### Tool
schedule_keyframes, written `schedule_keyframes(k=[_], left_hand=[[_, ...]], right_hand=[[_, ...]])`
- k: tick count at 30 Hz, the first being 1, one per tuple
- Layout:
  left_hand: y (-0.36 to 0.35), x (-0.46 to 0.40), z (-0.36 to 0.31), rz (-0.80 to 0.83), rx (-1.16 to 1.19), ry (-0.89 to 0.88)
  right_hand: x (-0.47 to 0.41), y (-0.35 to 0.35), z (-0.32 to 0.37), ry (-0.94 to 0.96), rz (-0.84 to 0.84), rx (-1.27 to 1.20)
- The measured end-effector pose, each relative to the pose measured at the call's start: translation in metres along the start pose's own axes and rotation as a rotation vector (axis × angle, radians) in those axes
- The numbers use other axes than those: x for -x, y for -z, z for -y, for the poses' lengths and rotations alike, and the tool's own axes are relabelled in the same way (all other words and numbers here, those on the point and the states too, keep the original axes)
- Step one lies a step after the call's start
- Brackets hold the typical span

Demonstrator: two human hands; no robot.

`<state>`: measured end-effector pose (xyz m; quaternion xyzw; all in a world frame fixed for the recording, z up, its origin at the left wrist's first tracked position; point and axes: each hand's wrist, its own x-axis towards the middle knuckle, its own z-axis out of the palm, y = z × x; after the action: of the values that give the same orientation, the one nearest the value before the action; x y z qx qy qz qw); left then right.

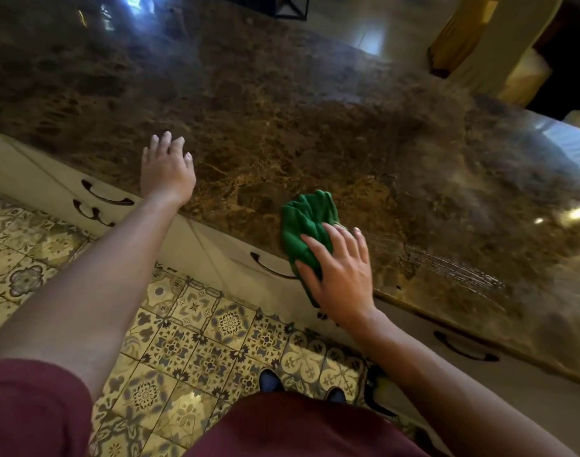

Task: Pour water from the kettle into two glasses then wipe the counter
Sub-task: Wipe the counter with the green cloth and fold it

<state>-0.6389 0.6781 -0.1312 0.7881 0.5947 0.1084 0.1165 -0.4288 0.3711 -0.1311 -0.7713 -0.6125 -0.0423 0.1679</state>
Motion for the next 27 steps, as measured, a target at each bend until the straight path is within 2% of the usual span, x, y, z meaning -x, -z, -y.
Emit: schedule_keyframes(k=[3,7,10,12,15,16,18,20,22,27], left_hand=[[0.0,0.001,0.0,-0.015,0.009,0.011],[0.0,0.004,-0.002,-0.034,0.005,0.016],[0.0,0.007,-0.003,-0.038,0.009,0.018],[0.0,0.009,-0.002,-0.032,0.013,0.019],[0.0,0.008,-0.002,-0.038,0.013,0.016],[0.0,0.008,-0.002,-0.04,0.013,0.014],[0.0,0.008,-0.004,-0.045,0.014,0.007],[-0.002,0.009,-0.005,-0.05,0.012,0.002],[-0.001,0.006,-0.003,-0.043,0.0,0.016],[-0.001,0.014,-0.031,-0.001,-0.011,-0.006]], right_hand=[[-0.01,0.022,0.0,-0.114,-0.002,-0.094],[-0.067,0.059,0.028,-0.374,-0.038,-0.661],[-0.106,0.062,0.049,-0.4,-0.063,-0.877],[-0.119,0.047,0.058,-0.344,0.005,-0.784],[-0.118,0.015,0.055,-0.232,0.099,-0.263],[-0.116,0.008,0.055,-0.197,0.087,-0.184],[-0.115,-0.002,0.061,-0.09,0.092,-0.142],[-0.118,-0.012,0.074,-0.007,0.187,-0.055],[-0.123,-0.019,0.083,0.014,0.243,0.018],[-0.116,-0.025,0.07,0.05,0.224,0.047]])
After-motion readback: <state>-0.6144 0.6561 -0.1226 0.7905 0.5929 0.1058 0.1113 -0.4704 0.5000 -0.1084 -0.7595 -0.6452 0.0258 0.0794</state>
